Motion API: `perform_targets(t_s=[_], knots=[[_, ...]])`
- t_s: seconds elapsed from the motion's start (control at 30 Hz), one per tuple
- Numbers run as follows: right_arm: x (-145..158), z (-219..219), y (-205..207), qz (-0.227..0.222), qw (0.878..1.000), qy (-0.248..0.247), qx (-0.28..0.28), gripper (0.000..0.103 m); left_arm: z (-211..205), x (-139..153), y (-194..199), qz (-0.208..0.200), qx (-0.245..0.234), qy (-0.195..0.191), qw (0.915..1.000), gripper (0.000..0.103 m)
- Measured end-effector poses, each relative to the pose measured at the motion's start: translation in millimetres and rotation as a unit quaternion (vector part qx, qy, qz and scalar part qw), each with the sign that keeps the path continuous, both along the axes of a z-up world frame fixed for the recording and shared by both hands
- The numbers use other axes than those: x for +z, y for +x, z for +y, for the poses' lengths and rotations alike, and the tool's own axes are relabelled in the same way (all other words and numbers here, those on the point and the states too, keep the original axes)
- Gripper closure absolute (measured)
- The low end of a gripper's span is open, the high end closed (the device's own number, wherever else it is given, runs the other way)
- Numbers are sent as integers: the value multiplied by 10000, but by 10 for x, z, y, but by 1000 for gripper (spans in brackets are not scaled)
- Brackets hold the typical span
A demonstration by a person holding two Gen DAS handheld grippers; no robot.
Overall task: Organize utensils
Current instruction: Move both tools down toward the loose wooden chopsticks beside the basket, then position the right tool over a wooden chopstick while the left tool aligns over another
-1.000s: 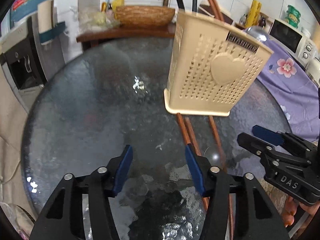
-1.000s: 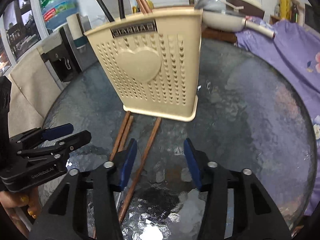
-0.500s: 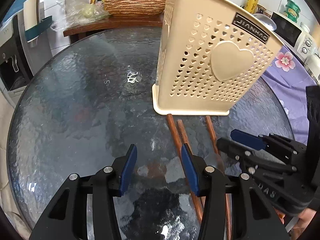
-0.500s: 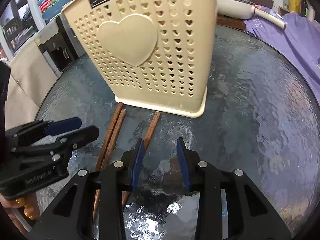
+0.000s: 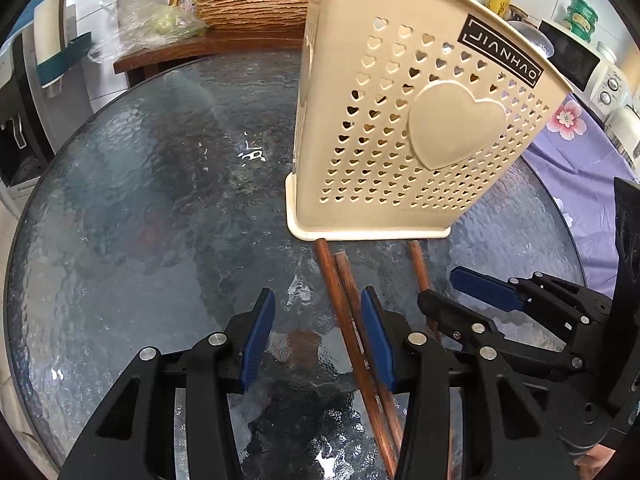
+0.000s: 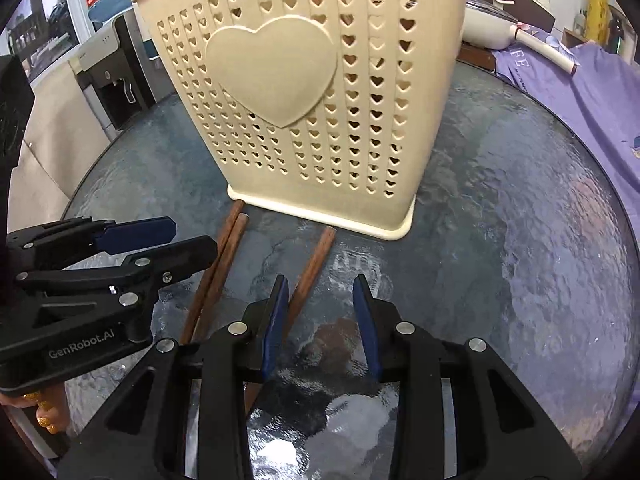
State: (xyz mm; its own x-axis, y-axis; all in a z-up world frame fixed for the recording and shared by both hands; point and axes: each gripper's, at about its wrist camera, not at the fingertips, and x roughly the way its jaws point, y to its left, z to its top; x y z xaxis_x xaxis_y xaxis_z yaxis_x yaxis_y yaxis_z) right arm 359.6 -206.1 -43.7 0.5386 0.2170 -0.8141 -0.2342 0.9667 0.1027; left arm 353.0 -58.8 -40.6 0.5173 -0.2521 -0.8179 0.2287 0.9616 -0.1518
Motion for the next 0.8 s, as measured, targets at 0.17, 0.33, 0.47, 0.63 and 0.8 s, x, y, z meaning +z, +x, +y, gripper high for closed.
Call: perform_targets(t_s=[0.17,0.33,0.47,0.63,0.8], knots=[[1,-119,-33,24,10000,-45,-19,69,-15,-34,-21,15,-13,65,10000,60],[-6,-148,-42,4,10000,-78,-45,69,-56,-79,-32,66,-36,62,10000,60],[-10,-111,-27,1,9998,-176,-28,69,-128,-82,-32,40,-86,219,9997,60],[-12,-121,-22,12,9997,-250,-59,69,-164,-80,-22,57,-174,344,9992,66],[-8,-228,-42,24,9996,-272,-85,69,-136,-81,-38,70,-208,360,9991,68]])
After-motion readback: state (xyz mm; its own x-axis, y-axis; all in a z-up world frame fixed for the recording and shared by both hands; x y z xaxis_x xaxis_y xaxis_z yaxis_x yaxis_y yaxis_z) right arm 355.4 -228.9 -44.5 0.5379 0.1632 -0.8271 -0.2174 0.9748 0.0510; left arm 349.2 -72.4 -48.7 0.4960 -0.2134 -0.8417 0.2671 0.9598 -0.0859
